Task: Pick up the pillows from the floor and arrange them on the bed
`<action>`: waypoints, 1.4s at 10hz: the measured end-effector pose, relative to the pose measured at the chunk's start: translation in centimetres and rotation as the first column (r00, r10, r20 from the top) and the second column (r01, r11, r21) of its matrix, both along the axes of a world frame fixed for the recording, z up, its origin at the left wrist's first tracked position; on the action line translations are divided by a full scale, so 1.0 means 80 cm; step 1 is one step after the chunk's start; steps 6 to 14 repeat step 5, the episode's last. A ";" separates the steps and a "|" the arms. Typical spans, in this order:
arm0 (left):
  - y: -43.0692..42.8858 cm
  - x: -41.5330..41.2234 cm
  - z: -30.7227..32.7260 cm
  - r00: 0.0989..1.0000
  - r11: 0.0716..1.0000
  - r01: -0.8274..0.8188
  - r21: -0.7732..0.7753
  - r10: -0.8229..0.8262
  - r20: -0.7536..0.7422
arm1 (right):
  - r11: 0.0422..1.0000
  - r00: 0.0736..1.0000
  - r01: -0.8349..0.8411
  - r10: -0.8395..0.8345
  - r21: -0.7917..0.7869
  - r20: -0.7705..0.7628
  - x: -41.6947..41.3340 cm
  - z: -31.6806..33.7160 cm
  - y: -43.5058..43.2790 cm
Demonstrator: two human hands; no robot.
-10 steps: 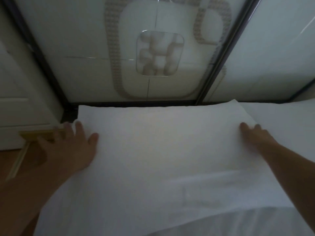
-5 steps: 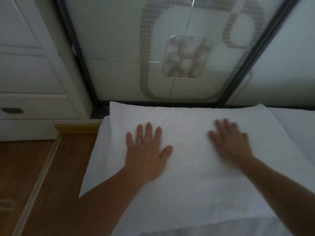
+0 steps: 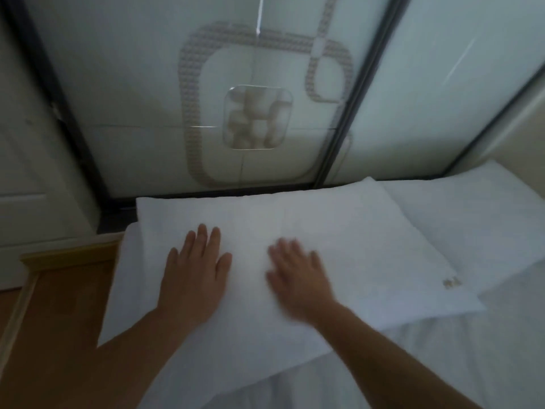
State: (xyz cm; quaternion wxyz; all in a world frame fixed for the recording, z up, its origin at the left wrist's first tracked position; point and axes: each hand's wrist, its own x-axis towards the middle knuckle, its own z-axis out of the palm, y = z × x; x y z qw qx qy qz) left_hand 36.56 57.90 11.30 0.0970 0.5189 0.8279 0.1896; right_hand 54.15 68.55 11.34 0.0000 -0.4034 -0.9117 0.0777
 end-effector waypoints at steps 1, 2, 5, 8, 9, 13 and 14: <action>-0.009 0.035 -0.008 0.999 0.998 0.044 -0.050 -0.044 -0.002 | 0.898 0.906 -0.399 0.354 -0.185 -0.234 0.013 -0.001 -0.073; -0.025 0.045 0.010 0.988 0.998 0.028 0.054 -0.036 0.153 | 0.914 0.875 -0.366 0.275 -0.174 -0.398 0.034 0.024 -0.103; -0.030 0.042 0.106 0.946 0.977 0.081 0.198 -0.138 0.292 | 0.981 0.901 0.059 -0.131 -0.184 -0.413 0.057 0.095 -0.125; -0.030 0.042 0.106 0.946 0.977 0.081 0.198 -0.138 0.292 | 0.981 0.901 0.059 -0.131 -0.184 -0.413 0.057 0.095 -0.125; -0.030 0.042 0.106 0.946 0.977 0.081 0.198 -0.138 0.292 | 0.981 0.901 0.059 -0.131 -0.184 -0.413 0.057 0.095 -0.125; -0.030 0.042 0.106 0.946 0.977 0.081 0.198 -0.138 0.292 | 0.981 0.901 0.059 -0.131 -0.184 -0.413 0.057 0.095 -0.125; -0.030 0.042 0.106 0.946 0.977 0.081 0.198 -0.138 0.292 | 0.981 0.901 0.059 -0.131 -0.184 -0.413 0.057 0.095 -0.125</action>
